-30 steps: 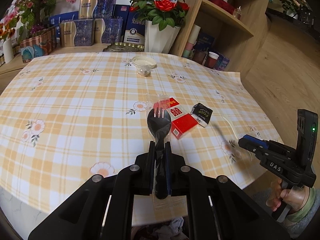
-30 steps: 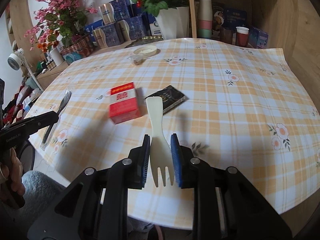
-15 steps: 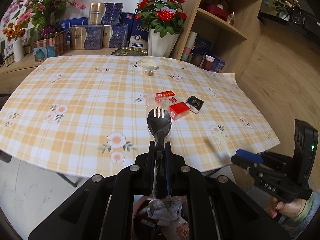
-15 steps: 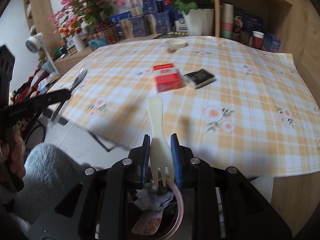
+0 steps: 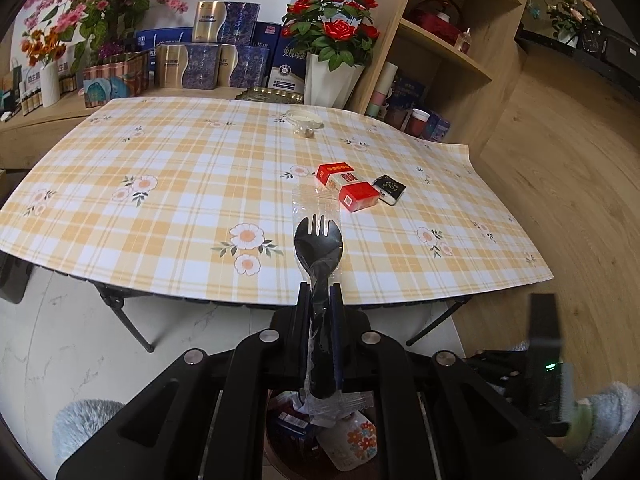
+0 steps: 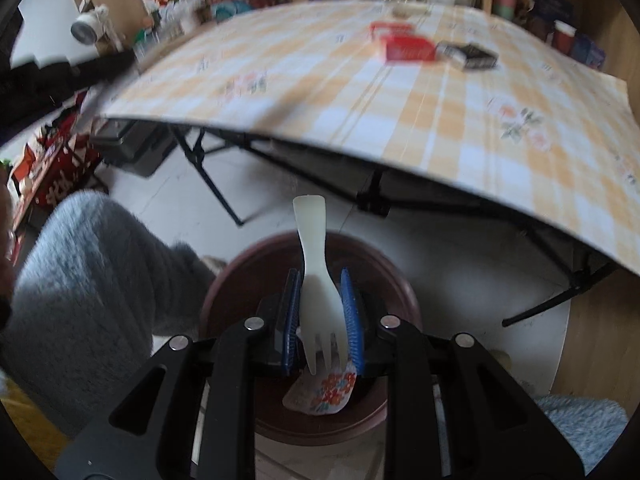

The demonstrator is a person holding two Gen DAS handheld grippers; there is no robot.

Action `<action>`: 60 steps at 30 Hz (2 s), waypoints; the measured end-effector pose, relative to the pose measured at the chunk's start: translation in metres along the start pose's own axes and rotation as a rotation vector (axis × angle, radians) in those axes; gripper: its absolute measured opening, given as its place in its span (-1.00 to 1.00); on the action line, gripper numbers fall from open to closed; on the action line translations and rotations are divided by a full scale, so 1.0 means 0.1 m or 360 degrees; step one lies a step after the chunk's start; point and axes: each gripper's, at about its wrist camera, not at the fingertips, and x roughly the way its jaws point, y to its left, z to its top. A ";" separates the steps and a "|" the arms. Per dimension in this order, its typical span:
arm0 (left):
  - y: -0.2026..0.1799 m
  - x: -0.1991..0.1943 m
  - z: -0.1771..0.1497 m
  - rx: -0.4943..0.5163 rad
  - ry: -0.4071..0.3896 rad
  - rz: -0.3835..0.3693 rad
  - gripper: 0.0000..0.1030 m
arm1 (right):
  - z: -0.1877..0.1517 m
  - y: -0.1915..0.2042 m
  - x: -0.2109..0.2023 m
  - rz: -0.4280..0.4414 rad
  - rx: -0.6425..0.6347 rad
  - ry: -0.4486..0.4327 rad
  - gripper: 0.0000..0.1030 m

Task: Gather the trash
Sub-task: 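Carry the white fork over the bin and open the right gripper while the left holds the black fork, then lower the black fork into the bin and open the left gripper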

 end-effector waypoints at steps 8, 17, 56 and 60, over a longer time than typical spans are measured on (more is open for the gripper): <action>0.02 0.00 -0.07 0.0000 0.0007 -0.0005 -0.81 | -0.10 -0.05 0.35 -0.0017 0.0043 0.0133 -0.53; -0.01 0.00 -0.09 0.0031 0.0014 -0.0017 -0.81 | -0.06 -0.10 0.21 -0.0007 0.0092 0.0067 0.19; -0.34 0.85 -0.85 0.0544 0.0643 -0.0272 -0.81 | -0.01 -0.66 -0.81 -0.0531 0.0176 -0.0609 0.88; -0.41 0.93 -0.89 0.0581 0.0697 -0.0257 -0.81 | -0.03 -0.69 -0.82 -0.0535 0.0189 -0.0608 0.88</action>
